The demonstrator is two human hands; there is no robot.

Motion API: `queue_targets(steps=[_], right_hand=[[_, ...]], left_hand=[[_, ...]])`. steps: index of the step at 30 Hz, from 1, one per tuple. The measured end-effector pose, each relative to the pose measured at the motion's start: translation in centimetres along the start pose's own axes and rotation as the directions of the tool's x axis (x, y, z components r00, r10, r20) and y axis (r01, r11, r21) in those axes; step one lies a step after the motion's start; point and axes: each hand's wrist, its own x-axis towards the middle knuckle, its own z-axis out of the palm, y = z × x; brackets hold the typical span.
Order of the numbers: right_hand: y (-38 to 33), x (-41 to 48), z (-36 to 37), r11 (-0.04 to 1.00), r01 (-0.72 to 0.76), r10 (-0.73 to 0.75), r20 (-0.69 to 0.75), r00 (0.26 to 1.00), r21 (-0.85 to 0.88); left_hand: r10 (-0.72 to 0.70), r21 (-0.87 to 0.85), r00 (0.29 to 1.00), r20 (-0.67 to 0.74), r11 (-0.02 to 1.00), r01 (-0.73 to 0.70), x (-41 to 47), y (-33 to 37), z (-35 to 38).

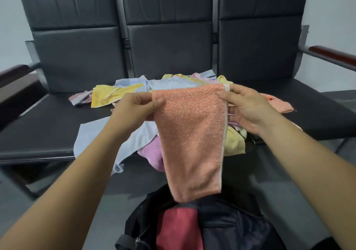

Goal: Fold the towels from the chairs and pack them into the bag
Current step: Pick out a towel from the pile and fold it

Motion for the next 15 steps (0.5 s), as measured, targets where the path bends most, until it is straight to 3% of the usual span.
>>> queue_targets(steps=[4,7,9,12,15], right_hand=[[-0.8,-0.5,0.9,0.962,-0.096,0.072,0.101,0.992,0.256],[-1.5,-0.9,0.8,0.927,-0.131,0.066,0.191,0.979,0.35],[-1.4,-0.8,0.6,0.949,-0.089,0.037,0.176,0.984,0.303],[-0.7,-0.2,0.0,0.98,0.009,-0.012,0.01,1.0,0.199],[0.0,0.0,-0.2,0.992,0.118,-0.114,-0.109,0.987,0.03]], left_hand=[[-0.085,-0.269,0.996,-0.016,0.96,0.077,0.3,-0.1,0.3],[-0.041,-0.357,0.998,0.038,0.933,0.052,0.2,0.1,0.3],[-0.027,-0.289,0.999,0.029,0.957,0.035,0.0,0.1,0.1],[-0.01,-0.121,0.999,-0.054,0.993,0.004,-0.1,0.0,-0.3],[0.014,-0.085,0.995,-0.099,0.996,-0.022,-0.2,0.1,-0.2]])
